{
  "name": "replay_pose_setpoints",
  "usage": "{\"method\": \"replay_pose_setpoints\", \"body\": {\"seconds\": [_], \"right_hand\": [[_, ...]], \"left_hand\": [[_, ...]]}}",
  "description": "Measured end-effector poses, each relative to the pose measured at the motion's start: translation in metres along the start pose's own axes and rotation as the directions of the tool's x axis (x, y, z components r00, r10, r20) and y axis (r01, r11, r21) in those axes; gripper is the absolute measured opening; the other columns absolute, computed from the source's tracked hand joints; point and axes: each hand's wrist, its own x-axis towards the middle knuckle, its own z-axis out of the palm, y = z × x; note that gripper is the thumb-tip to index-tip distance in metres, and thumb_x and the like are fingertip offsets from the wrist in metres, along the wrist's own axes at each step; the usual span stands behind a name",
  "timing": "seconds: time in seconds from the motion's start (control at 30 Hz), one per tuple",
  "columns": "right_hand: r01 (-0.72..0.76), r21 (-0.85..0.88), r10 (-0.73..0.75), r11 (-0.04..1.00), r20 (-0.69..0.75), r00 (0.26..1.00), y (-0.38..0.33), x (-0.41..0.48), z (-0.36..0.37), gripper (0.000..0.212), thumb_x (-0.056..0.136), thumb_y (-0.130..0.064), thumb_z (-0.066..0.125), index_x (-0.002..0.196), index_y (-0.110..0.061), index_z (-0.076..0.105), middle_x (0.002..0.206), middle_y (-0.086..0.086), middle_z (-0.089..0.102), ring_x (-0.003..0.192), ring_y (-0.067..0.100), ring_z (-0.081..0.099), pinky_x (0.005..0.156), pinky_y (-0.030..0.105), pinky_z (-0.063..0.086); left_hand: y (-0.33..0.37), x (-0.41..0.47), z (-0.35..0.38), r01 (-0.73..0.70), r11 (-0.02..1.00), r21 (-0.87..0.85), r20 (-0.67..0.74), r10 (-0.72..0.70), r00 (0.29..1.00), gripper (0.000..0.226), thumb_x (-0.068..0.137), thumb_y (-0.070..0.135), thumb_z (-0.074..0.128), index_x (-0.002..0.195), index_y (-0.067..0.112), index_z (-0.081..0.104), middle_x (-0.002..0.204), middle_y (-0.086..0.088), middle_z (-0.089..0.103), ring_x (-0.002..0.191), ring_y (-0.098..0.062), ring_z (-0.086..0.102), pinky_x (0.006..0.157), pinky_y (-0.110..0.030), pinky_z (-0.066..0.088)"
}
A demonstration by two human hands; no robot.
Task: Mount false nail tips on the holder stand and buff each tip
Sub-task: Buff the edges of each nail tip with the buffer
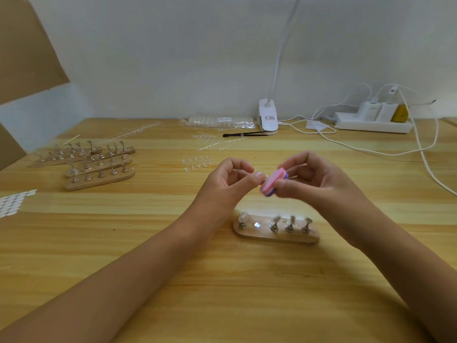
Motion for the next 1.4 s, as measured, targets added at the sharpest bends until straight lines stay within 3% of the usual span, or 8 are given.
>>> {"method": "replay_pose_setpoints", "body": {"seconds": [0.1, 0.23, 0.37, 0.5, 0.87, 1.03, 1.17, 1.4], "right_hand": [[0.028, 0.049, -0.023, 0.998, -0.102, 0.995, 0.001, 0.001, 0.000, 0.044, 0.066, -0.030, 0.073, 0.105, -0.014, 0.059, 0.095, 0.005, 0.074, 0.092, 0.019, 0.072, 0.081, 0.026, 0.056], [0.011, 0.039, -0.012, 0.999, 0.030, 0.999, 0.003, -0.001, 0.007, 0.042, 0.068, -0.027, 0.075, 0.104, -0.009, 0.059, 0.095, 0.008, 0.075, 0.090, 0.020, 0.073, 0.078, 0.020, 0.056], [0.071, 0.110, -0.057, 0.991, -0.119, 0.991, 0.003, 0.001, 0.004, 0.039, 0.069, -0.025, 0.075, 0.103, -0.011, 0.059, 0.094, 0.008, 0.074, 0.091, 0.020, 0.073, 0.081, 0.024, 0.056], [0.026, 0.086, -0.025, 0.996, -0.022, 0.999, 0.004, -0.001, 0.007, 0.040, 0.069, -0.024, 0.076, 0.102, -0.009, 0.059, 0.094, 0.009, 0.075, 0.090, 0.021, 0.073, 0.077, 0.021, 0.056], [0.080, 0.109, -0.065, 0.991, -0.137, 0.988, 0.002, -0.001, 0.006, 0.040, 0.067, -0.027, 0.075, 0.098, -0.010, 0.057, 0.092, 0.005, 0.076, 0.089, 0.017, 0.073, 0.080, 0.024, 0.057], [0.041, 0.108, -0.038, 0.993, -0.024, 0.999, 0.005, -0.002, 0.011, 0.042, 0.070, -0.020, 0.075, 0.102, -0.001, 0.055, 0.094, 0.011, 0.075, 0.091, 0.020, 0.073, 0.082, 0.025, 0.058], [0.087, 0.121, -0.069, 0.989, -0.150, 0.986, 0.004, 0.000, 0.005, 0.038, 0.069, -0.026, 0.074, 0.100, -0.011, 0.057, 0.094, 0.006, 0.075, 0.090, 0.018, 0.073, 0.082, 0.025, 0.057], [0.104, 0.132, -0.090, 0.986, -0.110, 0.990, 0.008, 0.001, 0.012, 0.035, 0.070, -0.024, 0.074, 0.099, -0.010, 0.057, 0.093, 0.005, 0.075, 0.090, 0.017, 0.073, 0.080, 0.025, 0.055]], "left_hand": [[-0.001, 0.000, 0.000, -0.002, 1.000, -0.003, 0.013, 0.002, 1.000, 0.011, 0.092, 0.026, 0.067, 0.094, 0.025, 0.057, 0.086, 0.011, 0.072, 0.088, 0.000, 0.067, 0.085, -0.020, 0.045], [-0.001, 0.000, 0.000, -0.011, 1.000, 0.004, 0.015, 0.011, 1.000, 0.010, 0.092, 0.026, 0.067, 0.095, 0.024, 0.057, 0.086, 0.006, 0.071, 0.085, -0.005, 0.067, 0.091, -0.028, 0.049], [0.002, 0.001, -0.002, -0.023, 1.000, -0.016, -0.004, 0.022, 1.000, 0.011, 0.091, 0.025, 0.067, 0.093, 0.025, 0.057, 0.079, 0.014, 0.070, 0.086, 0.000, 0.066, 0.085, -0.022, 0.045], [0.001, 0.001, -0.001, -0.016, 1.000, -0.003, -0.004, 0.016, 1.000, 0.011, 0.092, 0.024, 0.067, 0.093, 0.024, 0.057, 0.079, 0.011, 0.070, 0.081, -0.003, 0.066, 0.089, -0.028, 0.047], [0.000, 0.002, -0.002, 0.044, 0.992, -0.119, -0.017, -0.046, 0.999, 0.016, 0.085, 0.029, 0.072, 0.092, 0.026, 0.058, 0.090, 0.005, 0.069, 0.091, -0.007, 0.066, 0.088, -0.028, 0.047], [-0.001, 0.001, -0.002, 0.062, 0.989, -0.136, -0.005, -0.063, 0.998, 0.020, 0.083, 0.029, 0.076, 0.092, 0.024, 0.058, 0.089, 0.001, 0.066, 0.091, -0.013, 0.062, 0.098, -0.036, 0.049], [0.000, 0.004, -0.003, 0.067, 0.980, -0.188, -0.008, -0.070, 0.998, 0.031, 0.070, 0.035, 0.075, 0.093, 0.024, 0.057, 0.089, 0.007, 0.072, 0.088, -0.006, 0.065, 0.088, -0.026, 0.047], [-0.003, 0.004, -0.004, 0.082, 0.970, -0.231, -0.006, -0.086, 0.996, 0.028, 0.073, 0.030, 0.080, 0.090, 0.025, 0.058, 0.092, 0.003, 0.069, 0.092, -0.011, 0.064, 0.092, -0.028, 0.048]]}}
